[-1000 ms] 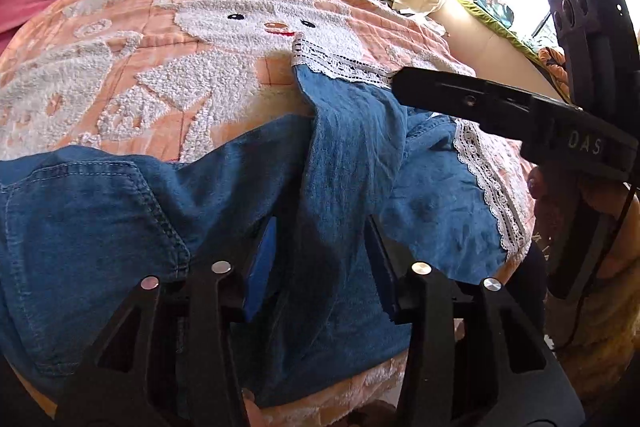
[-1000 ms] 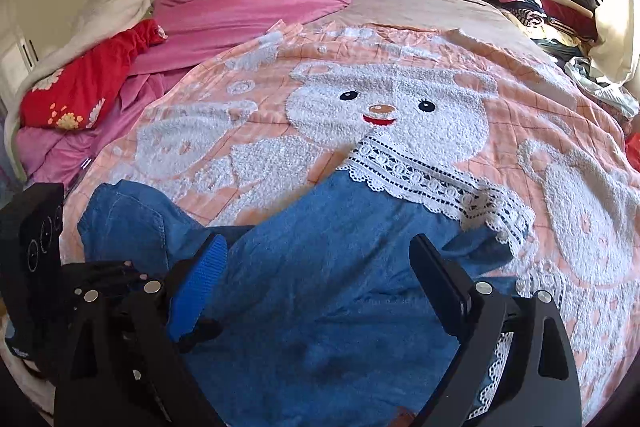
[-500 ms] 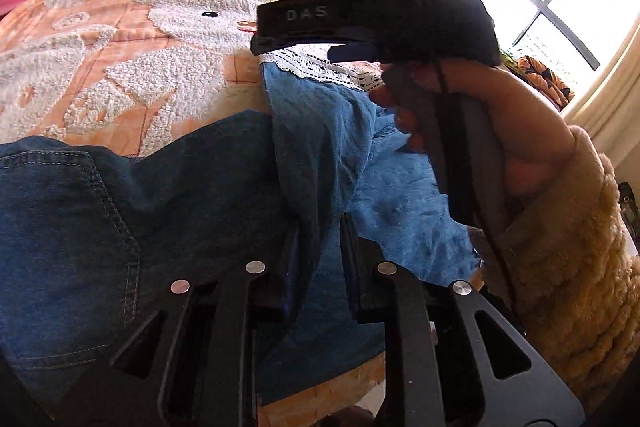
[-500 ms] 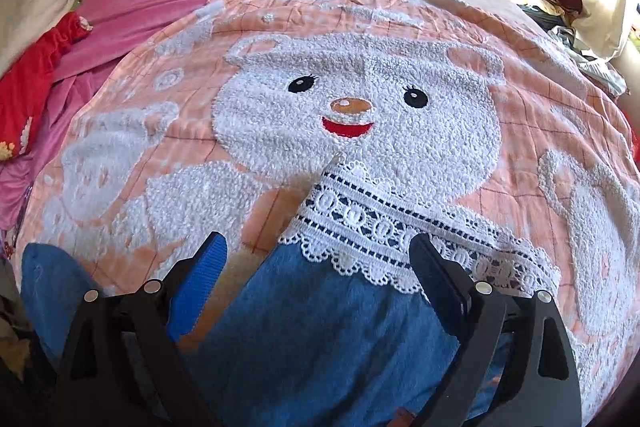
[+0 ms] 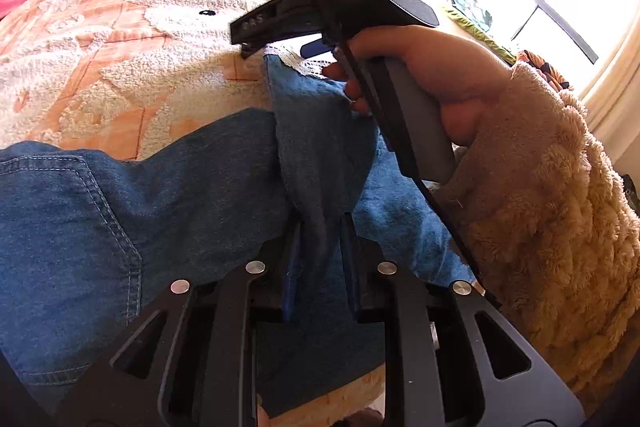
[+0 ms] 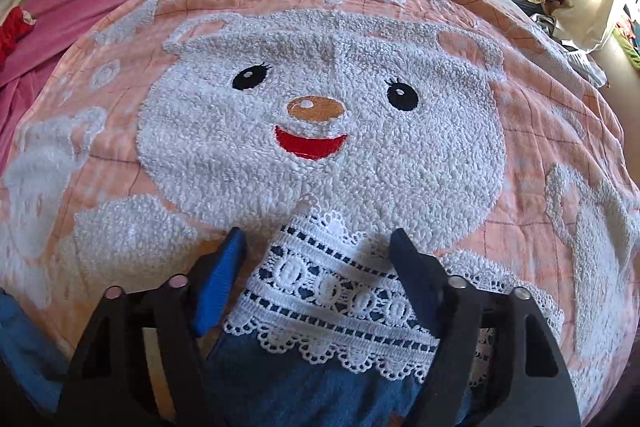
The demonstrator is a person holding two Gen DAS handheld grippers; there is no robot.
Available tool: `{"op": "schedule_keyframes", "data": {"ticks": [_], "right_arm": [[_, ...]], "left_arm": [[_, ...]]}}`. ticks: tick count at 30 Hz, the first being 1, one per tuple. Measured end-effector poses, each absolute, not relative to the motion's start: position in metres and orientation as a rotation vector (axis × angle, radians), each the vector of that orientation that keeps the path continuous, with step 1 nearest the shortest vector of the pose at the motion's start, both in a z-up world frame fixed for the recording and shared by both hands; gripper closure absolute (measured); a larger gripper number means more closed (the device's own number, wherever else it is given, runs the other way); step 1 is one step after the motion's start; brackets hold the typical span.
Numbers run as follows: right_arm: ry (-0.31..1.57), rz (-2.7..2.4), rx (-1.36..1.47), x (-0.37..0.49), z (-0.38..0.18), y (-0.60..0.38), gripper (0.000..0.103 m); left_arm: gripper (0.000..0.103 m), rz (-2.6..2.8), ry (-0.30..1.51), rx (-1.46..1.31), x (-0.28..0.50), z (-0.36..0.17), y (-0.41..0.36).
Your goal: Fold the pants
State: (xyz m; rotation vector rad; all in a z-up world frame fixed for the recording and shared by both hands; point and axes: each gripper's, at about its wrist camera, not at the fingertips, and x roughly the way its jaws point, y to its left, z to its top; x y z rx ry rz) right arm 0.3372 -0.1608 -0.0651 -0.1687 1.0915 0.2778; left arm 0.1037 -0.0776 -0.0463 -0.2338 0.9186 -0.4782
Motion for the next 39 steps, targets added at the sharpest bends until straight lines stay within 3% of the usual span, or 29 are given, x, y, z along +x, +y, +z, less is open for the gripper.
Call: {"op": "schedule_keyframes", "data": {"ticks": [1,5,8,22,23,24,25,39], "right_arm": [[1.093,0.288,-0.155,0.339,-0.065,-0.165,0.046],[1.075,0.343,-0.085,0.337,-0.058,-0.185,0.086],[1.054,0.394,0.026,0.329,-0.046,-0.207,0.092],[0.858,0.407,0.327,0.218,0.014,-0.328,0.094],[0.852,0.403,0.342,0.212,0.015,-0.335,0.094],[0.849,0.396,0.356,0.207,0.015,-0.339,0.094],[0.844,0.385,0.371,0.199,0.016,-0.346,0.094],[0.906,0.280,0.529,0.074,-0.021,-0.387,0.094]], "left_arm": [[0.091,-0.476,0.919,-0.233,0.104,-0.045,-0.076],[0.091,-0.465,0.917,-0.233,0.104,-0.046,-0.074],[0.090,-0.464,0.918,-0.234,0.105,-0.046,-0.072],[0.079,-0.435,0.905,-0.164,0.113,-0.052,-0.077],[0.085,-0.434,0.905,-0.156,0.113,-0.051,-0.078],[0.099,-0.431,0.905,-0.156,0.113,-0.050,-0.079],[0.102,-0.438,0.906,-0.163,0.114,-0.049,-0.078],[0.102,-0.519,0.843,0.008,0.077,-0.032,-0.082]]}}
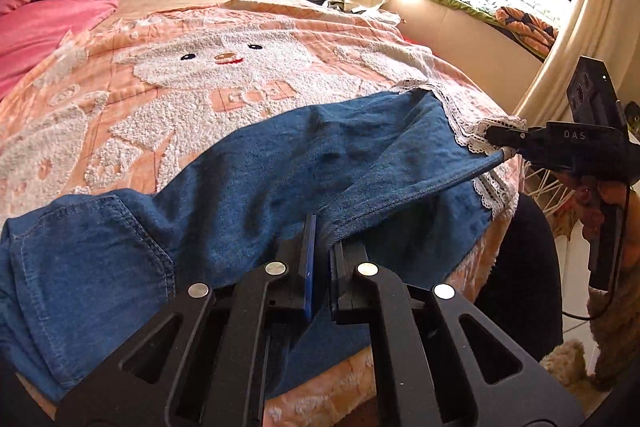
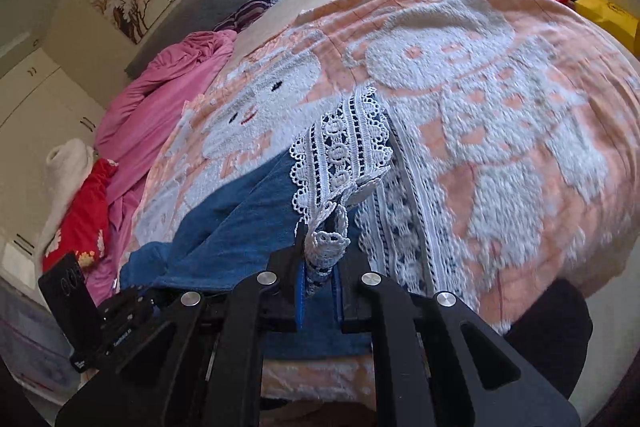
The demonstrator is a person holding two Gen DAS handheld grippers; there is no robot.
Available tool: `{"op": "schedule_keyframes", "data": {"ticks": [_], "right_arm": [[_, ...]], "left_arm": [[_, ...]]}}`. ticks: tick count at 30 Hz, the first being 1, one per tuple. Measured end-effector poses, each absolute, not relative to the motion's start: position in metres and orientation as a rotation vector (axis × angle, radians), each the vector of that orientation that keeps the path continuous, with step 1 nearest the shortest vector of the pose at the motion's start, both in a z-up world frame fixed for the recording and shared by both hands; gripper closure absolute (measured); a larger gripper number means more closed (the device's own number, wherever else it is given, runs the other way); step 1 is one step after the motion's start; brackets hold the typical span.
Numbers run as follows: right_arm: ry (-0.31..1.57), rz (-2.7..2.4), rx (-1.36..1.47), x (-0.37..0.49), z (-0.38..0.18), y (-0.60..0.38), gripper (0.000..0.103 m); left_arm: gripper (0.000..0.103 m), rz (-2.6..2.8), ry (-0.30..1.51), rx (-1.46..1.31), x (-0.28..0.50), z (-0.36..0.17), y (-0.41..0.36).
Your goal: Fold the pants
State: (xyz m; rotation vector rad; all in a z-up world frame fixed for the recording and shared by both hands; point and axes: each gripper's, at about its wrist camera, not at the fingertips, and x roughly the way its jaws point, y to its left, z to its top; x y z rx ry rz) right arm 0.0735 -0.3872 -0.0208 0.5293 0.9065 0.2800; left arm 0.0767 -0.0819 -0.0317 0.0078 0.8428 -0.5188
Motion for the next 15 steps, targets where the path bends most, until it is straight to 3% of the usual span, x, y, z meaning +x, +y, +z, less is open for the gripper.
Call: {"op": "schedule_keyframes", "data": {"ticks": [7,8,10,11,13,15], "right_arm": [[0.942,0.236,0.522,0.056,-0.040,-0.391,0.091],[0.945,0.232,0.533,0.053,-0.042,-0.393,0.086],[0.943,0.220,0.553,0.051,-0.043,-0.399,0.065],[0.941,0.207,0.554,0.050,-0.044,-0.403,0.062],[0.939,0.201,0.577,0.049,-0.046,-0.409,0.063],[0.944,0.215,0.576,0.049,-0.049,-0.411,0.083]], "left_arm": [[0.100,-0.533,0.876,0.039,0.066,-0.049,-0.089],[0.100,-0.528,0.881,0.052,0.066,-0.051,-0.090],[0.102,-0.524,0.873,0.064,0.063,-0.050,-0.092],[0.102,-0.525,0.869,0.064,0.062,-0.049,-0.093],[0.102,-0.523,0.866,0.064,0.061,-0.047,-0.093],[0.102,-0.528,0.864,0.062,0.060,-0.046,-0.094]]}}
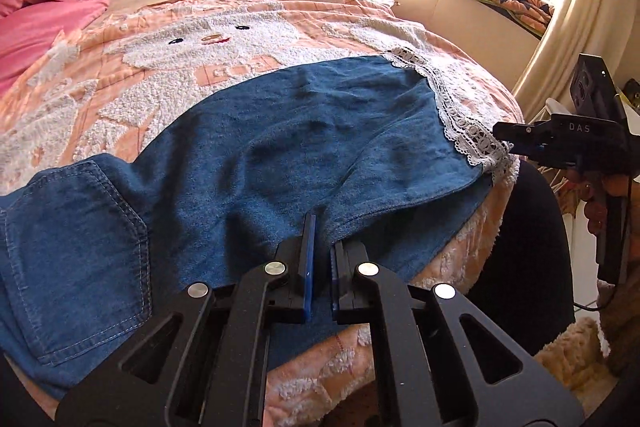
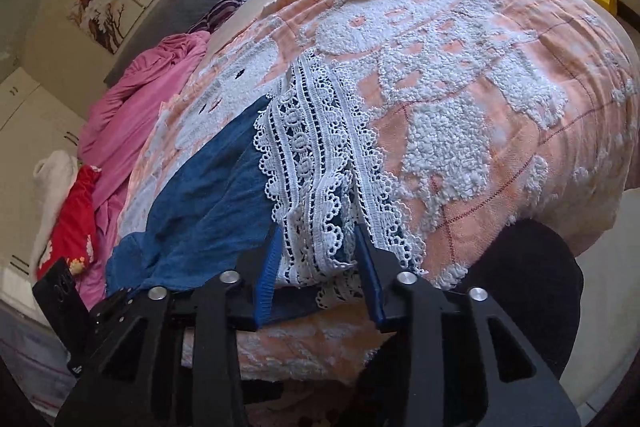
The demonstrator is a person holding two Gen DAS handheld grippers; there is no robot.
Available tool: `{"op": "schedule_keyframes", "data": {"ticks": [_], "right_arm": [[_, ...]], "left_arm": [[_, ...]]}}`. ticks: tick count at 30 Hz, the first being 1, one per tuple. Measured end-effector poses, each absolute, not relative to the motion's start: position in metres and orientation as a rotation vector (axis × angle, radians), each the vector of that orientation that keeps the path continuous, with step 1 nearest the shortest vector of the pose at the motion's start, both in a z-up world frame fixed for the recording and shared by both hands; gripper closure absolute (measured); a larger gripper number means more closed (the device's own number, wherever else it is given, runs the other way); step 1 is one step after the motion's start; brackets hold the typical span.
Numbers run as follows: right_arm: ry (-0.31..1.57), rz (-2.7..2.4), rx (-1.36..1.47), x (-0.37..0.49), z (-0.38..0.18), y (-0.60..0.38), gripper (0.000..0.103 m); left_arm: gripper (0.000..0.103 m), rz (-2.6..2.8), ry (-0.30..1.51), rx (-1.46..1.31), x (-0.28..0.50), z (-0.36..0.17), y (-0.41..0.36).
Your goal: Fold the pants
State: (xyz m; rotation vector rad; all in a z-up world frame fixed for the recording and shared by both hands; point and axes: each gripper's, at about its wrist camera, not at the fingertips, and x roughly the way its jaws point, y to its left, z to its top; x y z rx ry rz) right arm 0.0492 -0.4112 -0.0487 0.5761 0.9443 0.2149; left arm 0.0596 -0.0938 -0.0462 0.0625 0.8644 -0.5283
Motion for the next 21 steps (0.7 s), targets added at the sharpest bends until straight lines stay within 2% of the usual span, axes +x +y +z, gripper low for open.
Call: {"op": "schedule_keyframes", "data": {"ticks": [3,8,10,12,17,18,20,21], "right_arm": [[0.945,0.239,0.579,0.046,-0.050,-0.414,0.091],[0.926,0.235,0.566,0.040,-0.046,-0.422,0.094],[0.922,0.224,0.570,0.040,-0.047,-0.425,0.090],[0.939,0.232,0.554,0.041,-0.048,-0.422,0.079],[0.967,0.251,0.513,0.045,-0.052,-0.410,0.075],[0.973,0.251,0.493,0.046,-0.054,-0.407,0.078],[0.978,0.254,0.417,0.047,-0.054,-0.402,0.091],[0.975,0.258,0.382,0.046,-0.053,-0.400,0.093]], "left_arm": [[0.102,-0.530,0.861,0.064,0.058,-0.045,-0.095],[0.102,-0.533,0.861,0.066,0.057,-0.044,-0.095],[0.102,-0.531,0.865,0.068,0.057,-0.045,-0.096],[0.102,-0.529,0.872,0.071,0.057,-0.047,-0.097],[0.102,-0.526,0.876,0.074,0.056,-0.048,-0.099],[0.102,-0.524,0.877,0.074,0.056,-0.048,-0.099],[0.102,-0.520,0.878,0.075,0.055,-0.047,-0.099],[0.102,-0.521,0.876,0.076,0.054,-0.047,-0.099]]}}
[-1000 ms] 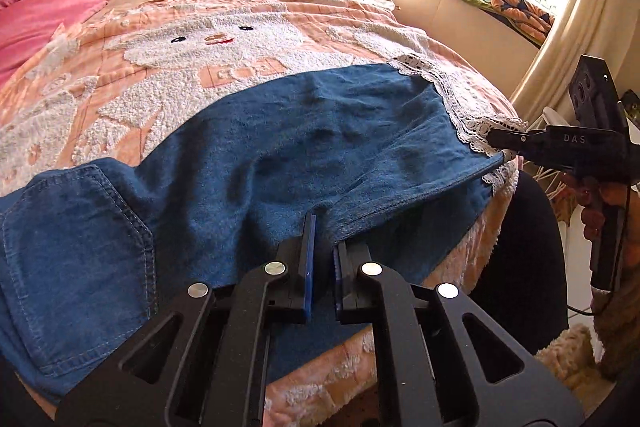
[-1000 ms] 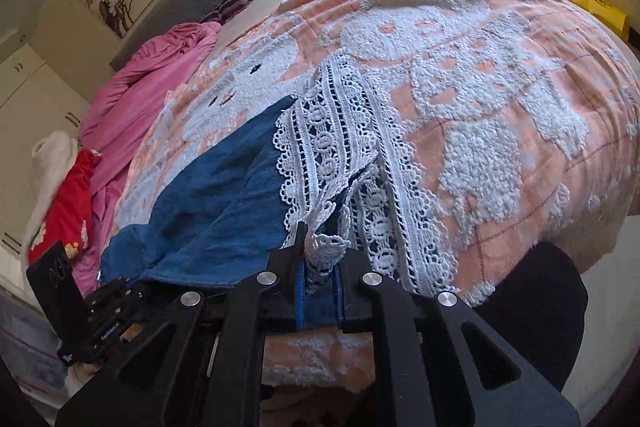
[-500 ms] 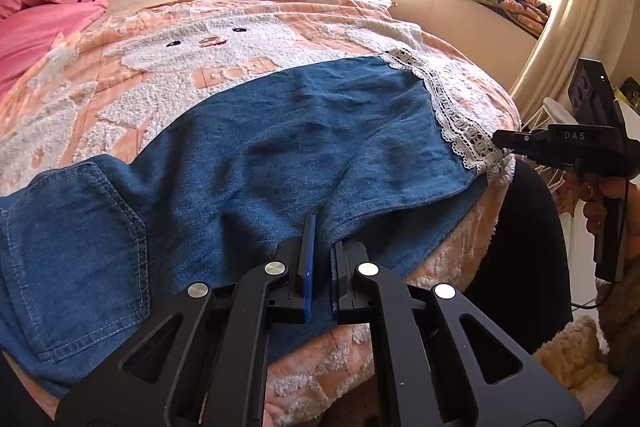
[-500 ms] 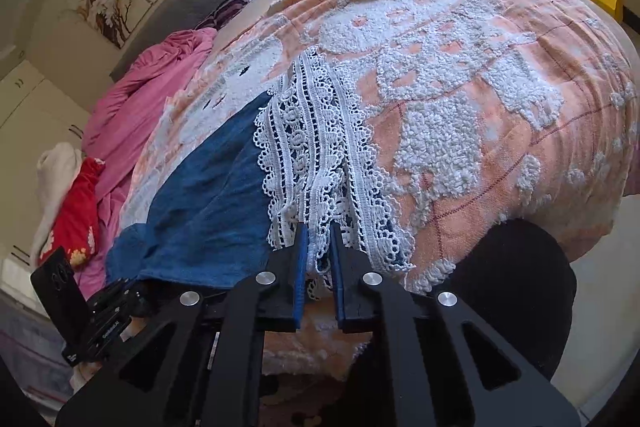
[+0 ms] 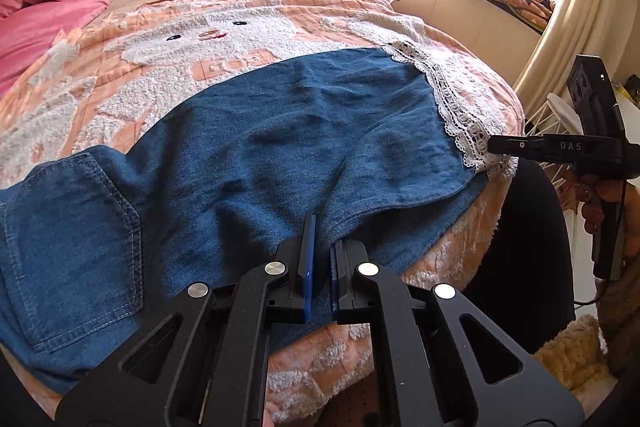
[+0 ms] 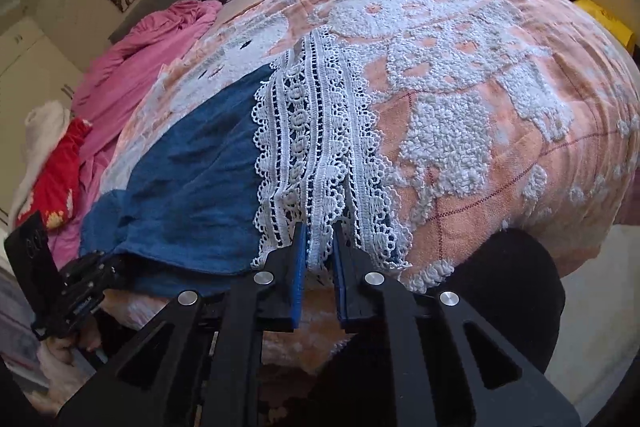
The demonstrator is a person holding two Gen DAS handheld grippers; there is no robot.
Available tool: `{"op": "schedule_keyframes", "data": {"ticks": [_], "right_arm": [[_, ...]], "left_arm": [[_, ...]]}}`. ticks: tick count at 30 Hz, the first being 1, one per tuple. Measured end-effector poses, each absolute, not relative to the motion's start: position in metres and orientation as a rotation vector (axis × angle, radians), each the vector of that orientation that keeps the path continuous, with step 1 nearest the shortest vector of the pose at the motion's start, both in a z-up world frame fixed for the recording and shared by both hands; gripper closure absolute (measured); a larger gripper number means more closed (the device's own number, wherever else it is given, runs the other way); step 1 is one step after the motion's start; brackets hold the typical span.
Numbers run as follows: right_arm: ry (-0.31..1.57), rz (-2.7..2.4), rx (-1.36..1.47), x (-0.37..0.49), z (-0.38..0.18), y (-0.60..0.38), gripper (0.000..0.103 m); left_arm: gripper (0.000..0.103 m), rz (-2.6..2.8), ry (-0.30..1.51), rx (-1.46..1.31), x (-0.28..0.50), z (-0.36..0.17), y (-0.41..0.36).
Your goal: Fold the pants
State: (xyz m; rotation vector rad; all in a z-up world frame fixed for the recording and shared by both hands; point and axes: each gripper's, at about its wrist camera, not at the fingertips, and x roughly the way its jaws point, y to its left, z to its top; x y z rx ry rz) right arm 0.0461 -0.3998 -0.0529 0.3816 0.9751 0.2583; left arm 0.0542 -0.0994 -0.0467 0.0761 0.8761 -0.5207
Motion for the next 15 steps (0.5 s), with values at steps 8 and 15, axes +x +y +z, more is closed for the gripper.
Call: {"op": "schedule_keyframes", "data": {"ticks": [8,15], "right_arm": [[0.973,0.207,0.319,0.042,-0.053,-0.413,0.094],[0.954,0.150,0.225,0.041,-0.052,-0.406,0.093]], "left_arm": [[0.102,-0.531,0.896,0.110,0.050,-0.055,-0.109],[0.101,-0.528,0.909,0.124,0.045,-0.062,-0.114]]}}
